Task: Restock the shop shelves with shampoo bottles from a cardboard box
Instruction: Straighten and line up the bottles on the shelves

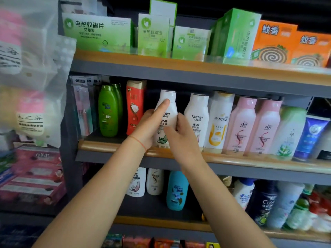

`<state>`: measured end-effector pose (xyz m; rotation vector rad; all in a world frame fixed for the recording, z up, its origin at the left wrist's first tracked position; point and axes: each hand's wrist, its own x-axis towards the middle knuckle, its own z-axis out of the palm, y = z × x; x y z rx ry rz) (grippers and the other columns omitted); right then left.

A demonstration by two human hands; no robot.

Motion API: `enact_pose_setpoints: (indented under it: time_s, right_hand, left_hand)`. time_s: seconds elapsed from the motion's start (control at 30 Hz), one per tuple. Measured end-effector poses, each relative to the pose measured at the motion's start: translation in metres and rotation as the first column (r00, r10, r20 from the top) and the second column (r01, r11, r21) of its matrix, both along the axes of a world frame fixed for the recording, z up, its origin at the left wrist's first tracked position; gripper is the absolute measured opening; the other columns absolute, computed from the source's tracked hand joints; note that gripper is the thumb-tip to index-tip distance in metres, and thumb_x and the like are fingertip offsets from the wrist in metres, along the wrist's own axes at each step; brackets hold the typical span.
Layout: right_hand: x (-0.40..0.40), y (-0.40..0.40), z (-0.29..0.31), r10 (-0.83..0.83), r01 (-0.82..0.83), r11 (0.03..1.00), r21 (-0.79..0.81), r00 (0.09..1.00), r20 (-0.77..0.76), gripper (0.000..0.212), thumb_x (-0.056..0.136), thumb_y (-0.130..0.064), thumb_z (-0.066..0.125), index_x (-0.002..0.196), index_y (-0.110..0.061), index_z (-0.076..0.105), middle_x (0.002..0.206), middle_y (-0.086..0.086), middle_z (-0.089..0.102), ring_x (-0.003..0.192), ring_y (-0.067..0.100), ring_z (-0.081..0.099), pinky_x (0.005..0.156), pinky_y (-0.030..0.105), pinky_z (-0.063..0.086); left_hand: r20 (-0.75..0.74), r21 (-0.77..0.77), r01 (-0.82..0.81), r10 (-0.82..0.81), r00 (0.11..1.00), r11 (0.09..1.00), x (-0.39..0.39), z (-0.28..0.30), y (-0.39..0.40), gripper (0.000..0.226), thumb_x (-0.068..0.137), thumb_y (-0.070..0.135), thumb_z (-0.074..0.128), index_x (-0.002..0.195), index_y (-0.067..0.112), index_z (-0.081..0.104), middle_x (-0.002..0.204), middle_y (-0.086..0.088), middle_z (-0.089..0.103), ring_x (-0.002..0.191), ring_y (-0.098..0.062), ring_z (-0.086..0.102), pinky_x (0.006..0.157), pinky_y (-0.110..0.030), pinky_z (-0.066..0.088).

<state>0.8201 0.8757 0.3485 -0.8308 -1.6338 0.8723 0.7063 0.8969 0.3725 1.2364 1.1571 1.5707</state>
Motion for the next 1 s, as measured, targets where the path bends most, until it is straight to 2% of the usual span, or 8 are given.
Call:
enact_pose_setpoints:
  time_s: [0.1,0.23,0.47,0.6,0.67,0.8,0.9,1.0]
  right_hand:
    - [0.014,-0.004,-0.028,-0.188,0.141,0.946,0.290,0.972,0.142,0.044,0.091,-0.025,0.051,0.135,-0.016,0.051,0.126,0.000,0.056,0.116,0.015,0.053,0.098,0.037,0.049]
    - [0.028,-0.008,-0.050,-0.479,0.271,0.757,0.594,0.849,0.224,0.042,0.091,-0.022,0.044,0.128,-0.010,0.059,0.121,0.006,0.057,0.111,0.021,0.052,0.092,0.038,0.046]
    - [0.044,-0.003,-0.059,-0.557,0.329,0.701,0.633,0.807,0.198,0.038,0.090,-0.021,0.044,0.121,-0.011,0.062,0.116,0.007,0.056,0.105,0.026,0.053,0.086,0.039,0.044]
    - [0.051,-0.002,-0.048,-0.567,0.349,0.641,0.684,0.815,0.116,0.034,0.087,-0.010,0.051,0.119,-0.008,0.062,0.116,0.010,0.057,0.105,0.026,0.054,0.086,0.042,0.045]
    - [0.054,0.000,-0.026,-0.585,0.360,0.593,0.721,0.807,0.079,0.038,0.087,-0.011,0.046,0.121,-0.007,0.061,0.121,0.014,0.055,0.100,0.028,0.057,0.077,0.043,0.050]
    - [0.050,0.002,0.022,-0.740,0.343,0.541,0.768,0.628,0.241,0.056,0.081,-0.014,0.052,0.136,-0.020,0.053,0.137,0.023,0.046,0.085,0.035,0.062,0.056,0.036,0.048]
    - [0.043,0.002,0.037,-0.786,0.324,0.575,0.751,0.473,0.398,0.062,0.086,-0.017,0.057,0.145,-0.027,0.041,0.147,0.025,0.035,0.098,0.035,0.061,0.061,0.036,0.044]
    - [0.042,0.006,0.039,-0.793,0.317,0.592,0.742,0.396,0.464,0.060,0.092,-0.018,0.049,0.149,-0.028,0.030,0.148,0.021,0.025,0.109,0.032,0.054,0.067,0.037,0.042]
  left_hand:
    - [0.017,-0.009,-0.061,0.061,0.998,0.998,0.010,0.004,-0.005,0.038,0.092,0.059,0.056,0.110,0.025,0.060,0.091,0.007,0.075,0.075,-0.006,0.073,0.059,-0.020,0.052]
    - [0.012,0.028,-0.105,0.105,0.994,0.994,0.023,0.001,-0.007,0.034,0.089,0.056,0.063,0.112,0.032,0.056,0.103,0.006,0.070,0.081,-0.003,0.069,0.061,-0.020,0.052]
    - [0.045,0.063,-0.131,0.128,0.991,0.989,0.031,-0.003,0.000,0.042,0.081,0.050,0.076,0.112,0.029,0.058,0.107,-0.001,0.072,0.093,-0.019,0.073,0.075,-0.036,0.061]
    - [0.017,0.065,-0.141,0.140,0.990,0.988,0.034,-0.003,0.000,0.053,0.081,0.052,0.074,0.123,0.024,0.056,0.106,0.001,0.072,0.089,-0.013,0.073,0.063,-0.025,0.056]
    - [0.007,0.062,-0.146,0.146,0.989,0.987,0.034,-0.002,-0.002,0.052,0.082,0.053,0.073,0.123,0.025,0.056,0.105,0.003,0.073,0.090,-0.011,0.072,0.062,-0.023,0.054]
    - [0.016,0.081,-0.179,0.178,0.984,0.981,0.038,-0.002,-0.005,0.046,0.085,0.050,0.071,0.121,0.026,0.055,0.108,0.009,0.068,0.094,-0.004,0.066,0.068,-0.020,0.049]
    - [0.017,0.112,-0.212,0.212,0.977,0.971,0.038,-0.004,-0.003,0.051,0.081,0.054,0.074,0.121,0.027,0.057,0.111,0.008,0.069,0.099,-0.006,0.065,0.079,-0.027,0.054]
    - [0.021,0.123,-0.214,0.214,0.977,0.969,0.037,-0.005,-0.002,0.068,0.066,0.065,0.078,0.121,0.027,0.060,0.111,0.004,0.072,0.100,-0.013,0.070,0.090,-0.039,0.057]
